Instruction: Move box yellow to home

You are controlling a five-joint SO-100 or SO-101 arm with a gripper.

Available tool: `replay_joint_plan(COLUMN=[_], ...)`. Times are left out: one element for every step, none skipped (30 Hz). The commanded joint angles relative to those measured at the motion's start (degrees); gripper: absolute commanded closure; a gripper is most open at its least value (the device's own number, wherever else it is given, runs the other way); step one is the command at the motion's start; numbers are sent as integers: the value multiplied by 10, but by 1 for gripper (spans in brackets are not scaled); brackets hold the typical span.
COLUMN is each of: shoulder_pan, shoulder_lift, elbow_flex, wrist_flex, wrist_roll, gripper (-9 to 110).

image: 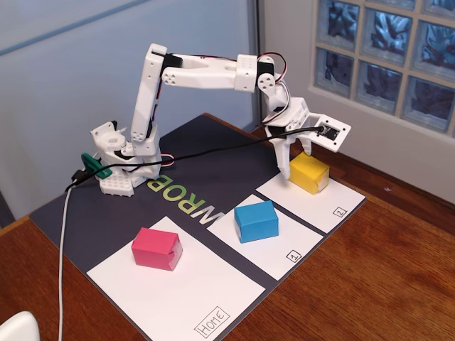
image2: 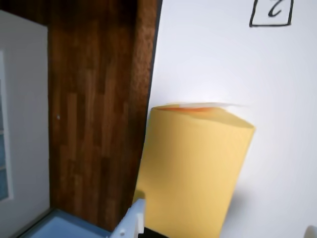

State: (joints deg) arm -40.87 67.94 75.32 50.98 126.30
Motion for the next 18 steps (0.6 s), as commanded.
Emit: replay_joint_plan(shoulder_pan=[5, 5, 5, 4, 3, 2, -1, -4, -6, -9, -11, -12, -14, -15, -16, -17, -18, -18], shoulder_lift=[15, 15, 15, 13, 12, 11, 11, 10, 9, 6, 4, 2, -1, -4, -6, -9, -13, -18], elbow_flex=[-21, -19, -18, -18, -17, -17, -17, -17, -17, -17, -17, -17, -17, -17, -16, -15, -15, -15], wrist_flex=[-14, -18, -21, -23, -26, -32, -39, -44, -50, -54, -56, -57, -57, -57, -56, -55, -55, -55], wrist_roll=[-6, -6, -7, -9, -10, -10, -11, -12, -14, -16, -16, -16, -16, -13, -12, -11, -9, -7], gripper=[63, 63, 64, 64, 64, 64, 64, 64, 63, 63, 63, 63, 63, 63, 63, 64, 64, 64])
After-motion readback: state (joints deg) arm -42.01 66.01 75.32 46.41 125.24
